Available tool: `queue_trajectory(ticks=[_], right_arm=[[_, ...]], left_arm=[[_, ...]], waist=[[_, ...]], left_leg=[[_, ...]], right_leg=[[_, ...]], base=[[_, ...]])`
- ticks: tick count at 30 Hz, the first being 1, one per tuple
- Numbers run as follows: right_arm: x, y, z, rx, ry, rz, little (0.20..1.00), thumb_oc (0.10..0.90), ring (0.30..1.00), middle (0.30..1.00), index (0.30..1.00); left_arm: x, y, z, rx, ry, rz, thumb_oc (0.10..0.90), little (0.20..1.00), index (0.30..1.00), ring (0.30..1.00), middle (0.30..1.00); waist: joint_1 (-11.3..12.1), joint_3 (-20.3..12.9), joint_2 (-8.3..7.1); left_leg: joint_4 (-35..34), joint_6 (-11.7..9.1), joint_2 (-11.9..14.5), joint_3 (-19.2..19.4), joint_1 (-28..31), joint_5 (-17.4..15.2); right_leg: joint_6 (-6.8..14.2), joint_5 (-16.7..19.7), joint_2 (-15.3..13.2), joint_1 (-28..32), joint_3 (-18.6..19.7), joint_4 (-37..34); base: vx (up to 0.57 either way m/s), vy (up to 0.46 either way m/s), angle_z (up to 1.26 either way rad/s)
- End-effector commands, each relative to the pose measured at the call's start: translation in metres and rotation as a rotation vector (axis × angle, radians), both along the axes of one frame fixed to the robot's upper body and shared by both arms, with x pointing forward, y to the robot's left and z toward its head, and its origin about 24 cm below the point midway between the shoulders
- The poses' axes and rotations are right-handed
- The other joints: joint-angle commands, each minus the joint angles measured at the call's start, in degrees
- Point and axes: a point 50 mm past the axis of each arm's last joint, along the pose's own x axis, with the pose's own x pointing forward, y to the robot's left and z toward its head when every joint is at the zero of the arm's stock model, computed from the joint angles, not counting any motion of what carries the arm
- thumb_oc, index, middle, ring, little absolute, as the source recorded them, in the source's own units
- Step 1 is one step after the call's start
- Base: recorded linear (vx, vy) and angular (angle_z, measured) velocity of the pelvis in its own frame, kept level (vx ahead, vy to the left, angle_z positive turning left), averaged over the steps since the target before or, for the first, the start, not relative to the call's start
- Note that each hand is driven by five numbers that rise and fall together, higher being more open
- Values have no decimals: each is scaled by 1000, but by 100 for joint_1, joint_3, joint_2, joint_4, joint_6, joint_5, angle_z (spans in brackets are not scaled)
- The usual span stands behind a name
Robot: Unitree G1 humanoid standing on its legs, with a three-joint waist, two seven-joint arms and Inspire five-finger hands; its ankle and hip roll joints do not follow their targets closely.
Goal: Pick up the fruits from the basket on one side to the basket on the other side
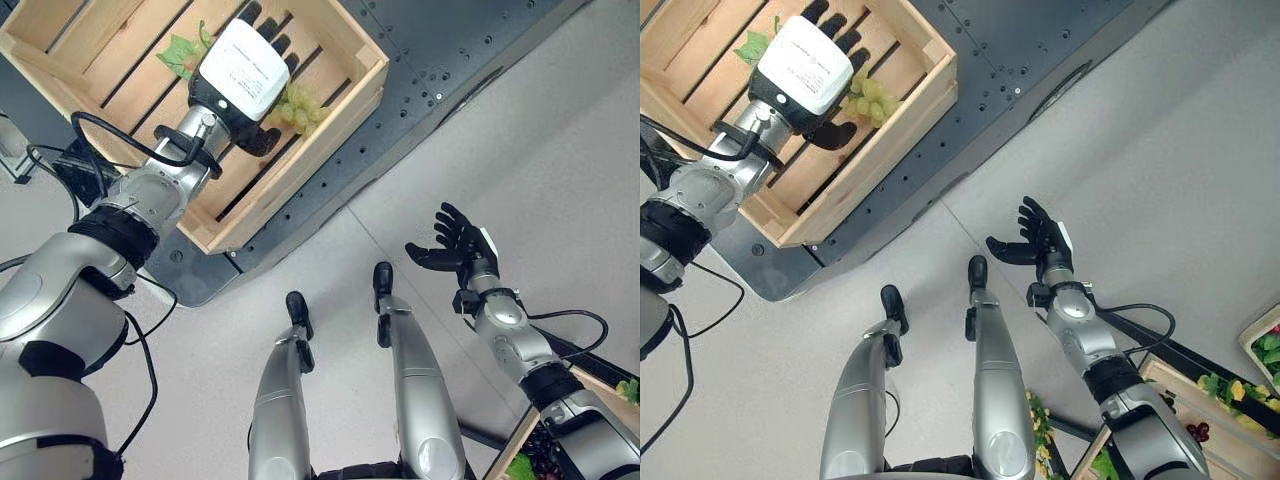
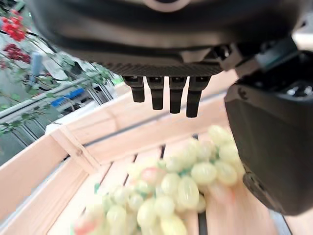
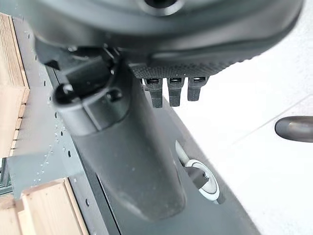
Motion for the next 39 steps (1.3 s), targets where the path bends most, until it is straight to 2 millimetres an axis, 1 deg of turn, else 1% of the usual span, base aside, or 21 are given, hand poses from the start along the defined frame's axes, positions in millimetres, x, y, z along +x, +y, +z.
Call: queue_trajectory(ticks=[1, 5, 9, 10, 12, 18, 20, 21, 27, 28, 29, 30, 31, 39], right_arm=[[4, 7, 27, 72, -135, 51, 900, 800, 900, 900, 900], [5, 4, 29, 77, -144, 36, 900, 800, 900, 900, 900], [6, 0, 32, 78, -150, 26, 900, 800, 900, 900, 900], [7, -3, 36, 82, -159, 12, 900, 800, 900, 900, 900], [6, -5, 34, 80, -153, 2, 900, 800, 900, 900, 900], [3, -8, 36, 71, -161, -7, 900, 800, 900, 900, 900], [3, -10, 37, 73, -172, -9, 900, 800, 900, 900, 900], [3, -11, 41, 76, -188, -6, 900, 800, 900, 900, 900], [2, -7, 50, 88, -239, 16, 900, 800, 900, 900, 900], [2, -6, 50, 94, -245, 18, 900, 800, 900, 900, 900], [2, -5, 52, 98, -252, 20, 900, 800, 900, 900, 900], [2, -4, 53, 101, -258, 22, 900, 800, 900, 900, 900], [2, -4, 55, 105, -264, 23, 900, 800, 900, 900, 900], [3, -6, 63, 130, -285, 8, 900, 800, 900, 900, 900]], left_arm=[[-11, 17, 63, 22, -160, 83, 800, 900, 900, 900, 900], [-10, 22, 65, 22, -136, 118, 800, 900, 900, 900, 900], [-7, 22, 65, 27, -113, 151, 800, 900, 900, 900, 900], [-7, 26, 68, 26, -113, 184, 800, 900, 900, 900, 900], [-6, 28, 69, 21, -121, 205, 800, 900, 900, 900, 900], [-11, 37, 85, 27, -233, 268, 800, 900, 900, 900, 900], [-12, 43, 89, 14, -252, 306, 800, 900, 900, 900, 900], [-13, 51, 92, -5, -267, 357, 800, 900, 900, 900, 900], [-16, 63, 95, -36, -315, 428, 800, 900, 900, 900, 900], [-16, 64, 94, -45, -307, 436, 656, 684, 684, 684, 684], [-15, 66, 92, -56, -296, 436, 453, 380, 380, 380, 380], [-15, 68, 90, -72, -281, 435, 453, 380, 380, 380, 380], [-14, 69, 88, -84, -263, 437, 400, 300, 300, 300, 300], [-9, 69, 71, -101, -169, 384, 400, 300, 300, 300, 300]], waist=[[9, -71, -237], [4, -71, -259], [-2, -71, -284], [-3, -71, -303], [-5, -71, -304], [-44, -71, -319], [-56, -71, -328], [-58, -71, -336], [-43, -71, -363], [-44, -71, -367], [-48, -71, -372], [-52, -71, -377], [-52, -71, -381], [-59, -71, -347]], left_leg=[[220, 148, 24, 334, -294, -19], [233, 152, 34, 348, -422, -9], [269, 154, 32, 335, -520, -26], [286, 150, 21, 317, -721, 17], [294, 151, 0, 293, -796, 14], [308, 202, -34, 278, -1088, 32], [320, 205, -43, 254, -1177, 47], [331, 202, -57, 221, -1254, 58], [300, 194, -82, 177, -1327, 68], [280, 194, -84, 177, -1316, 70], [256, 189, -91, 174, -1299, 76], [240, 185, -97, 173, -1286, 84], [218, 186, -102, 176, -1268, 90], [60, 200, -152, 227, -1013, 114]], right_leg=[[-15, -294, 108, 395, -249, -192], [-2, -255, 111, 271, -247, -205], [16, -235, 109, 191, -248, -204], [23, -174, 108, 16, -256, -221], [33, -156, 112, -56, -250, -226], [54, -83, 158, -406, -192, -195], [59, -65, 176, -499, -171, -183], [69, -44, 189, -578, -152, -181], [78, -21, 200, -653, -149, -213], [80, -24, 205, -647, -151, -217], [84, -22, 213, -632, -149, -232], [85, -15, 216, -618, -146, -250], [86, -10, 218, -601, -151, -267], [90, 2, 236, -394, -140, -339]], base=[[0, 0, 0], [0, 0, 0], [-2, 26, 1], [-22, 56, -3], [-9, 53, 0], [-8, 66, 1], [-20, 65, -2], [-15, 55, -1], [-12, 26, 0], [-23, 24, -4], [-25, 27, -3], [-28, 29, -3], [-21, 21, -3], [-37, 21, -2]])
